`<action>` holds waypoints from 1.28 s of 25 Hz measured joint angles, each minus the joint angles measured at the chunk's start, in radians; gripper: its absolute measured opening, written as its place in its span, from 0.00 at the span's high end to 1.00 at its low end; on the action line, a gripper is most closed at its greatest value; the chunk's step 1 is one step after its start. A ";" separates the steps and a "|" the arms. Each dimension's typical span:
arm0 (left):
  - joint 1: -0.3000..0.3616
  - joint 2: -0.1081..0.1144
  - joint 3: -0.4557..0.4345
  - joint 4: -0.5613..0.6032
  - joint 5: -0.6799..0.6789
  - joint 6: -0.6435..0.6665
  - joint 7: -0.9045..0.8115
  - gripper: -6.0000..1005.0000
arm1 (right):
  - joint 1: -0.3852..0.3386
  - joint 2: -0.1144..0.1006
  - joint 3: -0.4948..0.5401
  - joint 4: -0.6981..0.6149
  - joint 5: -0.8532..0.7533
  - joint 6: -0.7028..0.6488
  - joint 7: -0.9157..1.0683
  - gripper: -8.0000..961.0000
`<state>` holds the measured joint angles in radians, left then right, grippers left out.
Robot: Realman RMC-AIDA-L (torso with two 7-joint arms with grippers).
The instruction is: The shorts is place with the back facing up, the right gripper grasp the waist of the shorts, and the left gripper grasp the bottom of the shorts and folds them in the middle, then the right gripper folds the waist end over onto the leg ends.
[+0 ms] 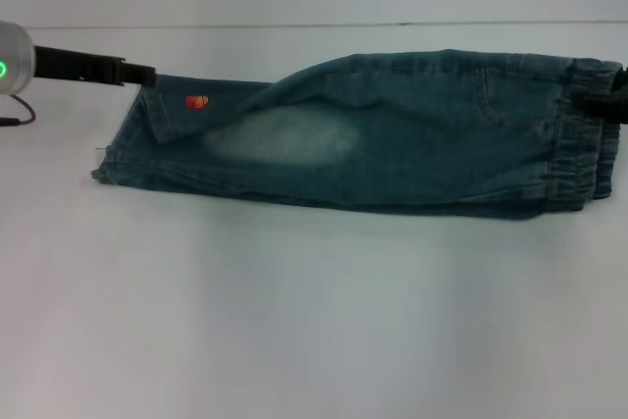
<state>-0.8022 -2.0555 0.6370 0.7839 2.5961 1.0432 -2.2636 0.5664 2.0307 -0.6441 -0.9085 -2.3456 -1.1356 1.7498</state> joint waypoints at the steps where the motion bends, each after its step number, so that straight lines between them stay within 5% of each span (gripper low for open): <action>1: 0.001 -0.001 0.008 0.003 -0.001 0.013 0.004 0.50 | 0.002 0.001 0.000 0.000 0.000 0.002 0.001 0.56; 5: 0.010 -0.017 0.050 0.030 -0.003 0.058 0.020 0.32 | 0.019 -0.006 -0.003 0.020 -0.028 -0.002 0.016 0.26; 10: 0.028 -0.051 0.060 0.086 -0.004 0.084 0.037 0.15 | 0.057 -0.012 -0.036 0.036 -0.151 -0.020 0.102 0.15; 15: 0.029 -0.054 0.061 0.094 -0.017 0.114 0.053 0.07 | 0.066 0.004 -0.057 0.000 -0.224 -0.027 0.159 0.04; 24: 0.044 -0.059 0.061 0.115 -0.124 0.183 0.173 0.08 | -0.004 0.046 -0.048 -0.282 -0.221 -0.178 0.232 0.04; 29: 0.055 -0.101 0.070 0.132 -0.145 0.140 0.301 0.08 | -0.059 0.053 -0.040 -0.380 -0.108 -0.265 0.237 0.04; 32: 0.079 -0.111 0.155 0.135 -0.148 0.050 0.345 0.08 | -0.084 0.053 -0.039 -0.380 -0.036 -0.287 0.224 0.04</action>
<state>-0.7233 -2.1667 0.7919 0.9193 2.4483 1.0932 -1.9186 0.4823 2.0835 -0.6830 -1.2888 -2.3813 -1.4227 1.9741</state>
